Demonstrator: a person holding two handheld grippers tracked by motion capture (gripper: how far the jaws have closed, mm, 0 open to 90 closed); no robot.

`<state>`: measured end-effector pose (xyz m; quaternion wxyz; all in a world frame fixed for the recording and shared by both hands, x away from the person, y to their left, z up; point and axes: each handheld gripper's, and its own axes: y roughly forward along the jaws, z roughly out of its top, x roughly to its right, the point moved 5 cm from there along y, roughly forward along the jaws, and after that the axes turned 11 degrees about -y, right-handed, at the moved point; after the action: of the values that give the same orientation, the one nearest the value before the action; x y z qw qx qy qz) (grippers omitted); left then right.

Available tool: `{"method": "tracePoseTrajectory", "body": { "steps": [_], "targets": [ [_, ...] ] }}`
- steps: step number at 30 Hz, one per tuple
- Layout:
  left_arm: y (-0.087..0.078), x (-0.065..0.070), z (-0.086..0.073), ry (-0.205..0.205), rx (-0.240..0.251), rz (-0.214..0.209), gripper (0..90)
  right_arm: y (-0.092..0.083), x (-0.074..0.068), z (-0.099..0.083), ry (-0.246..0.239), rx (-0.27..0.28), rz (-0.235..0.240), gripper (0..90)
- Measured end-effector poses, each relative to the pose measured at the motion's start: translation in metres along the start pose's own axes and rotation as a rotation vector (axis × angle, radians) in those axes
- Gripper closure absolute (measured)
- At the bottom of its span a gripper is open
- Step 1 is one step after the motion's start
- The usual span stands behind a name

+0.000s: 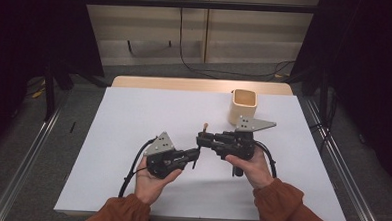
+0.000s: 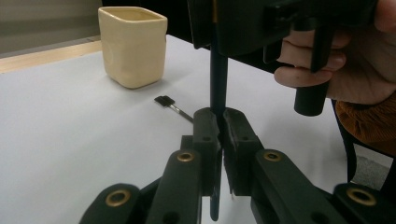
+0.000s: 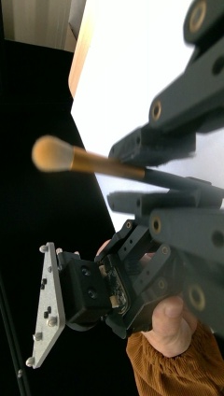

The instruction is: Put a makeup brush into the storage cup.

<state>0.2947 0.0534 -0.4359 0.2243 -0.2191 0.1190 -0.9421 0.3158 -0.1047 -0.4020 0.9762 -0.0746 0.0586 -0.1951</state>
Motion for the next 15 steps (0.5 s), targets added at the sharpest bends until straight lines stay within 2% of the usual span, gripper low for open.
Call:
{"method": "tracePoseTrajectory", "body": {
  "steps": [7, 12, 15],
  "targets": [
    [0.0007, 0.0004, -0.0019, 0.006, -0.001, -0.004, 84.3, -0.0001, -0.0007, -0.0006, 0.002, -0.004, 0.01, 83.2],
    [-0.001, 0.0012, -0.0046, -0.009, 0.008, -0.013, 83.2, 0.0004, -0.0035, -0.0011, -0.001, -0.013, 0.025, 83.6],
    [-0.0028, 0.0001, -0.0034, -0.02, 0.017, -0.009, 76.7, 0.0003, -0.0052, -0.0002, -0.014, -0.012, 0.025, 83.7]
  ]
}}
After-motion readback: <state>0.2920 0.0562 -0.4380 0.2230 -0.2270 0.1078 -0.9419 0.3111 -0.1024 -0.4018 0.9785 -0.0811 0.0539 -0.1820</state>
